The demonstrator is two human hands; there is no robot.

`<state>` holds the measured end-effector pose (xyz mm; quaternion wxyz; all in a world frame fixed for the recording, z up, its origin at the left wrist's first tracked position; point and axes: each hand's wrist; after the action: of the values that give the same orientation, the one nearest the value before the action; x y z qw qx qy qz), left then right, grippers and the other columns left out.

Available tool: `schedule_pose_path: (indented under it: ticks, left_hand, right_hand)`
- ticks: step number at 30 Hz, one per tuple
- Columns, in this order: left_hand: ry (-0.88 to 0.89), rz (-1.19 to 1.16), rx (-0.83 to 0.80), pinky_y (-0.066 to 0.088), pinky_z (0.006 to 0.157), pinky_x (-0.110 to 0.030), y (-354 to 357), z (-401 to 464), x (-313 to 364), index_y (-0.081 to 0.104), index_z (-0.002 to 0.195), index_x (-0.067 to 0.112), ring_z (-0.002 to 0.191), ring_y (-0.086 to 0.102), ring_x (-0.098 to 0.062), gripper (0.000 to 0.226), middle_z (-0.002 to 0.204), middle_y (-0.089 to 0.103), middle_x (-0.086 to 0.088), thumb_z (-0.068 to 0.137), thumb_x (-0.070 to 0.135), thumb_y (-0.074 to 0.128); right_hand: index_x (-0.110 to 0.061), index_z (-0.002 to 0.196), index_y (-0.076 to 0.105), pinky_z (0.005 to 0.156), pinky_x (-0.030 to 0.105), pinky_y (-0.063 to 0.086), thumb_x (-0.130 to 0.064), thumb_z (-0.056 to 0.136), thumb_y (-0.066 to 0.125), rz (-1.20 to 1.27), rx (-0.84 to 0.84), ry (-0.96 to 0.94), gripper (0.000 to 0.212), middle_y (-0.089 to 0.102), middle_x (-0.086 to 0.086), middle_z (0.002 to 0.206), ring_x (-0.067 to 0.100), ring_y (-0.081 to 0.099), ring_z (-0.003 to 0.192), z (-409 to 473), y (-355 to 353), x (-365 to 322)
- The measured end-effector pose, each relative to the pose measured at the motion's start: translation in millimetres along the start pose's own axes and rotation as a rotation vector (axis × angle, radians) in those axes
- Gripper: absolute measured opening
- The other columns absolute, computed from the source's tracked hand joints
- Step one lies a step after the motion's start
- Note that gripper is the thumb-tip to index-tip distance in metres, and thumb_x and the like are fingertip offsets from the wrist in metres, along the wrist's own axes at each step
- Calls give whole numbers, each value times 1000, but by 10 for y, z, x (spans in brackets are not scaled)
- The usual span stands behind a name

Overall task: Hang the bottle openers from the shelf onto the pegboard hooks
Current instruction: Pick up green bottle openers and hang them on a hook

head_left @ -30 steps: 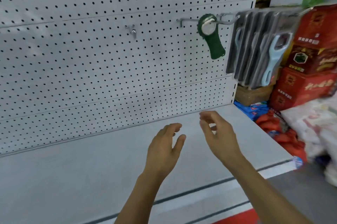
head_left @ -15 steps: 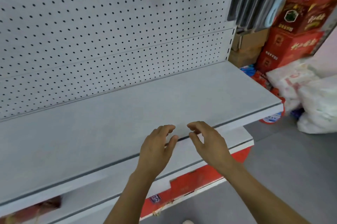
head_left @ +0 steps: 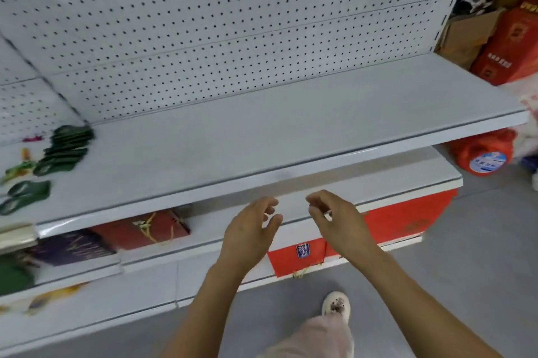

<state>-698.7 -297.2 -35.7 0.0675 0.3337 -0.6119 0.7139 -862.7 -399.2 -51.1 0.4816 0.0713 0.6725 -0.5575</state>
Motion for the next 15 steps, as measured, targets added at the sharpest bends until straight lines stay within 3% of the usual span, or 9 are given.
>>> schedule_pose_path:
  ticks: [15]
  left_hand:
    - [-274, -139, 258, 53, 83, -30, -1462, -676, -1876, 59, 116, 27, 92, 63, -5, 24, 103, 68, 12, 92, 31, 59]
  right_hand:
    - [-31, 107, 63, 84, 28, 51, -27, 93, 56, 28, -249, -202, 17, 66, -19, 99, 0, 61, 92, 338, 1471, -1797]
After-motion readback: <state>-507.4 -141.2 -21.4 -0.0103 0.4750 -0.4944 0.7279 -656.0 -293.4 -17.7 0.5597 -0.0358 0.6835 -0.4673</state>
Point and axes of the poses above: each hand's wrist, its own z-axis towards the middle knuckle, its own y-axis out of the palm, x = y × z
